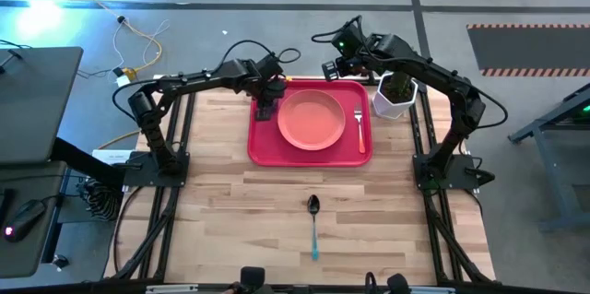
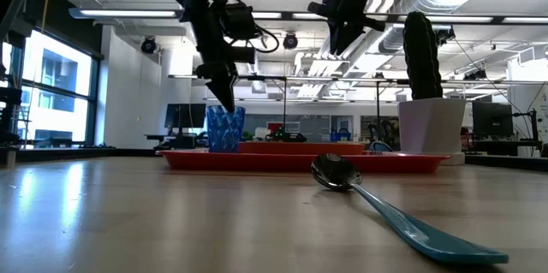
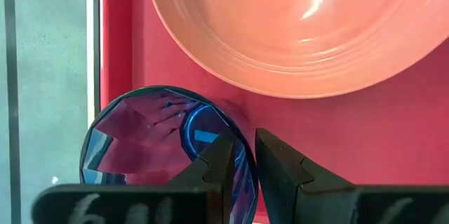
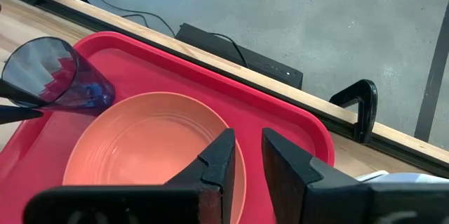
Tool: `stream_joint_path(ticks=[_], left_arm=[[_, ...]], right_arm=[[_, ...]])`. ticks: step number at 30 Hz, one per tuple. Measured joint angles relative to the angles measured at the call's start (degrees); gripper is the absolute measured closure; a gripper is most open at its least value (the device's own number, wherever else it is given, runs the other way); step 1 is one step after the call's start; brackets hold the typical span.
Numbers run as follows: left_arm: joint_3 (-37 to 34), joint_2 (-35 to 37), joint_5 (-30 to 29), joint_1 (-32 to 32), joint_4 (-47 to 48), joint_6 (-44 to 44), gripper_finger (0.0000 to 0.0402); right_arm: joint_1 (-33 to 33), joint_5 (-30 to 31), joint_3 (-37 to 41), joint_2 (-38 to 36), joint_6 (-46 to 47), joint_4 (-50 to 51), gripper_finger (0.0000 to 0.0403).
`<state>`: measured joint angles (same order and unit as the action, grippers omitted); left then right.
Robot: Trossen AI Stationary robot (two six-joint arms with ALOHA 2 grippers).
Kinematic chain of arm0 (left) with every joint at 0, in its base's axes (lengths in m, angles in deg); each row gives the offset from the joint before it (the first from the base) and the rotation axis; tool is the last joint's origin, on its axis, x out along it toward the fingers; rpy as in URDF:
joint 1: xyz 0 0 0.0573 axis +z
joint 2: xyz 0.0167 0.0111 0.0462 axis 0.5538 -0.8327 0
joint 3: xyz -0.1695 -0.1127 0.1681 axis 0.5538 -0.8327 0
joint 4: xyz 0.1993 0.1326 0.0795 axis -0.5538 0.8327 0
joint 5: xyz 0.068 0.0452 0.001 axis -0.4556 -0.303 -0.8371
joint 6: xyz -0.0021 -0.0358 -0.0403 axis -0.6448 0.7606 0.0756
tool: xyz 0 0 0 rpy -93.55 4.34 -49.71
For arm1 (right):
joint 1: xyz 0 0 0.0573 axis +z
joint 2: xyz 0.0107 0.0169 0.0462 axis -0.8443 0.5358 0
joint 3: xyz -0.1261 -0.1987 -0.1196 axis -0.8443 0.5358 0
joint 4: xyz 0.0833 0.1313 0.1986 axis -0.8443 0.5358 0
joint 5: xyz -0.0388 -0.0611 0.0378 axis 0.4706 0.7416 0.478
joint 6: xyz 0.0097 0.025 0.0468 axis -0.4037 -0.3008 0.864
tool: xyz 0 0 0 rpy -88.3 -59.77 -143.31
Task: Pick and place plate/cup/fork/spoon on tray
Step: Put the blue cup on the top left of the orange plate, then put the blue spoon on the left side of the white orange fork
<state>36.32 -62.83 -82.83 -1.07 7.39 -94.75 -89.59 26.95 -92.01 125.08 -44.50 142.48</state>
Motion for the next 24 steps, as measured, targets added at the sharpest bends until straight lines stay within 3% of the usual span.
stream_joint_path(ticks=[13, 24], left_arm=[[0.0, 0.0, -0.2, 0.0, 0.6, 0.0, 0.0350], [0.0, 0.0, -2.1, 0.0, 0.7, 1.1, 0.0277]], right_arm=[[0.0, 0.0, 0.0, 0.0, 0.0, 0.0, 0.0339], [0.0, 0.0, 0.0, 0.0, 0.0, 0.0, 0.0339]])
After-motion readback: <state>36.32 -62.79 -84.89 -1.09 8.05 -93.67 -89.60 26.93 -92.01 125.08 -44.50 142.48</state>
